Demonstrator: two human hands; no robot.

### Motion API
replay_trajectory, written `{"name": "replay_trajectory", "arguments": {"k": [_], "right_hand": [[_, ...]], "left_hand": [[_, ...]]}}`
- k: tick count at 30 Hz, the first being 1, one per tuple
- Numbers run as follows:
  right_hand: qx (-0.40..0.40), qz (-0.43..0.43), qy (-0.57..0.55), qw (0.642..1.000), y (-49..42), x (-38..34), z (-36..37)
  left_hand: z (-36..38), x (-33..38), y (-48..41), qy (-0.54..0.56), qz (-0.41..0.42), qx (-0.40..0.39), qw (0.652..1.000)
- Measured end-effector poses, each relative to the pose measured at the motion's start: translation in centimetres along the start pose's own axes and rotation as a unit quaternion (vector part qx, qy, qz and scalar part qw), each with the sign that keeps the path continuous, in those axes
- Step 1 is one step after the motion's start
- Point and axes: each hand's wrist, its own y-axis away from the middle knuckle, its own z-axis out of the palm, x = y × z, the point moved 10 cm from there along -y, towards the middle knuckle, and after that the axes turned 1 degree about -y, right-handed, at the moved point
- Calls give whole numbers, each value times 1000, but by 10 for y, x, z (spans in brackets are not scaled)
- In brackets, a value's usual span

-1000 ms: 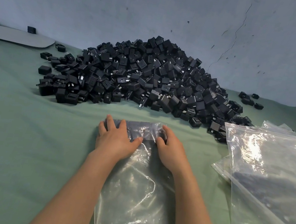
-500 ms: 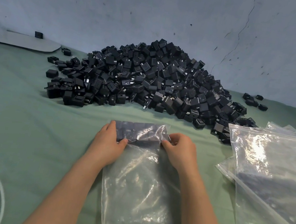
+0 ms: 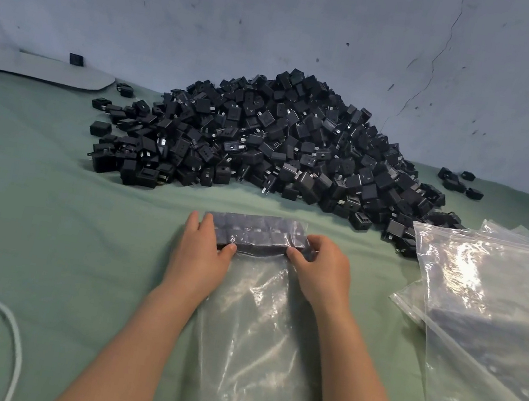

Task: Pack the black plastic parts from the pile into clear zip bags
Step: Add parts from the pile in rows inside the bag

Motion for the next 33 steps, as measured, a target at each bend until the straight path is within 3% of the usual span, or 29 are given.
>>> {"name": "replay_trajectory", "arguments": {"k": [11,17,24,33], "right_hand": [[41,-7,-5,999,-1,3,0],[33,-8,5,999,-2,3,2],[23,-12,18,1000,-1,1,3],[30,-12,19,999,0,1,3]], "left_hand": [[-3,-2,-1,43,0,23,999],[-8,-4,-1,22,-1,36,999],[-4,-3,-5,31,11,-2,999],[-6,2,1,12,24,32,999]]}}
